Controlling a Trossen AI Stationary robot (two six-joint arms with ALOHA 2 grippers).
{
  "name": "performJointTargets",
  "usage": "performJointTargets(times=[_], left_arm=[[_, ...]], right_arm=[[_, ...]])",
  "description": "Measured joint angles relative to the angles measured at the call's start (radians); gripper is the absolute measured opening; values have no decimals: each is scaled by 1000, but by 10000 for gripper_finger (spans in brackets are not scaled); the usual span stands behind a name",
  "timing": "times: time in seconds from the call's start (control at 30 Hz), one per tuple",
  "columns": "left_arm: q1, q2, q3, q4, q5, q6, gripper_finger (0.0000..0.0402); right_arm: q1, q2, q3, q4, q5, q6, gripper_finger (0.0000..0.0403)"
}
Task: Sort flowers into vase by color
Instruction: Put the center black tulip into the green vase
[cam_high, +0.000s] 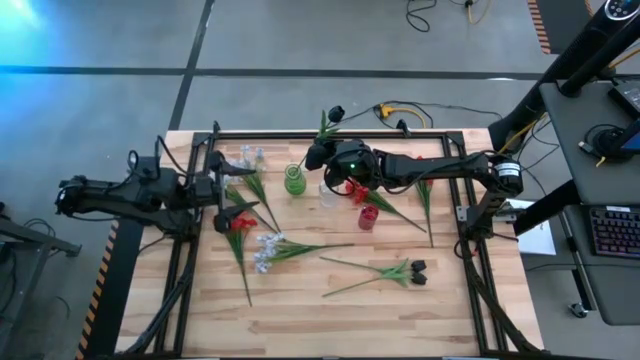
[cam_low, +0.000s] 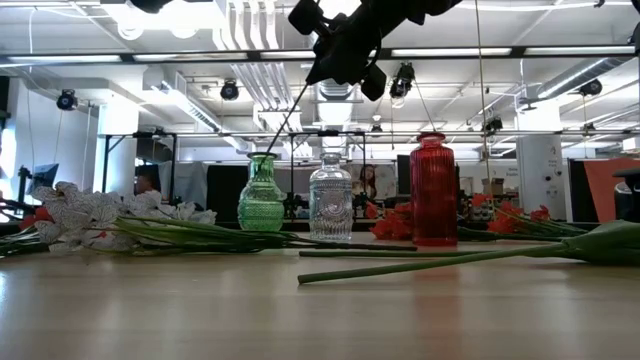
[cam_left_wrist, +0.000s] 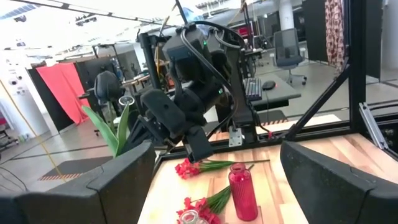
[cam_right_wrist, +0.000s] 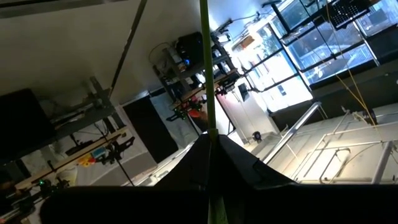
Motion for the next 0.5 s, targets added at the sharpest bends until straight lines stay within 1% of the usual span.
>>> performJointTargets(times=[0.2,0.37,0.5], left_arm=[[0,0,0,0,0,0,327],[0,-1,0,0,0,0,327],[0,-1,0,0,0,0,327]], right_arm=[[0,0,0,6,0,1,13],[0,0,0,6,0,79,13],[0,0,0,6,0,93,13]])
